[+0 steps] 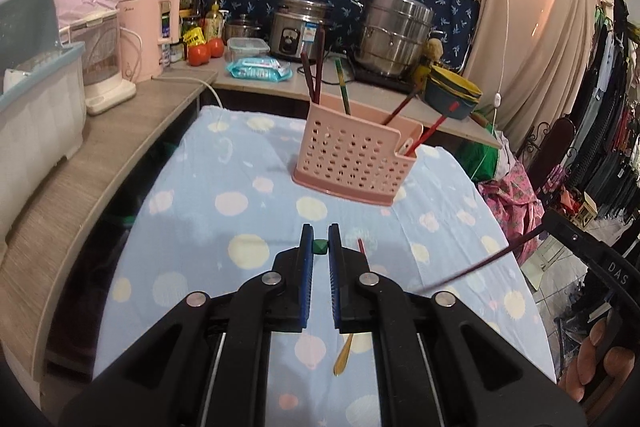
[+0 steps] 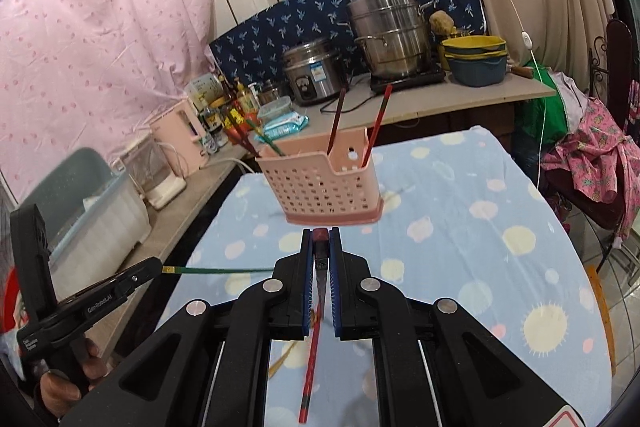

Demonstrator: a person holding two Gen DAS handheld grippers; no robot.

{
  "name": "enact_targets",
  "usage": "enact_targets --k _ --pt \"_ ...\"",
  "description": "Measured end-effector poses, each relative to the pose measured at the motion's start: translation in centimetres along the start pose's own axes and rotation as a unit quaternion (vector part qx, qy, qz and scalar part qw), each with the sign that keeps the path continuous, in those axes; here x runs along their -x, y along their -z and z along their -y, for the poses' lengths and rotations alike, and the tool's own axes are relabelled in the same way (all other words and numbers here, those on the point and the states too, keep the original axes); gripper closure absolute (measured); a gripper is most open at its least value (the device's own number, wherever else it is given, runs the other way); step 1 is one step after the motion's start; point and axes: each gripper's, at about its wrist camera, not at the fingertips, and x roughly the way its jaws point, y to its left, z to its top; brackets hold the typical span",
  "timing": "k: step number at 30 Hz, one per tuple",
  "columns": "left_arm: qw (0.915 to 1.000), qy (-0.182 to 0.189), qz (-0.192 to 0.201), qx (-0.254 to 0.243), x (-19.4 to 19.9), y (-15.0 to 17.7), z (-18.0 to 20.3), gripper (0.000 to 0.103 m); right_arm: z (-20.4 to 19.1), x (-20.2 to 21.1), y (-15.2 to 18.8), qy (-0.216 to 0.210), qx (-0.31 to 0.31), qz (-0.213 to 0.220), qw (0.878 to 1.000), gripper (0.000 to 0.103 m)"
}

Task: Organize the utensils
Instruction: 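Lift both held chopsticks and carry them over the pink caddy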

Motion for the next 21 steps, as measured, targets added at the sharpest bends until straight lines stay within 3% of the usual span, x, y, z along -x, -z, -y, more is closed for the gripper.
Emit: enact_targets --k 9,21 --pt "0.9992 0.001 0.037 -0.014 -0.1 -4.6 0.7 0.096 -0.3 -0.8 -3.8 -0.006 0.001 0.029 1.000 0.096" --pt "0.9913 0.031 0.122 -0.039 0.1 -14.1 3.8 0.096 -1.7 -3.0 -12.2 -0.015 0.012 0.098 0.995 0.096"
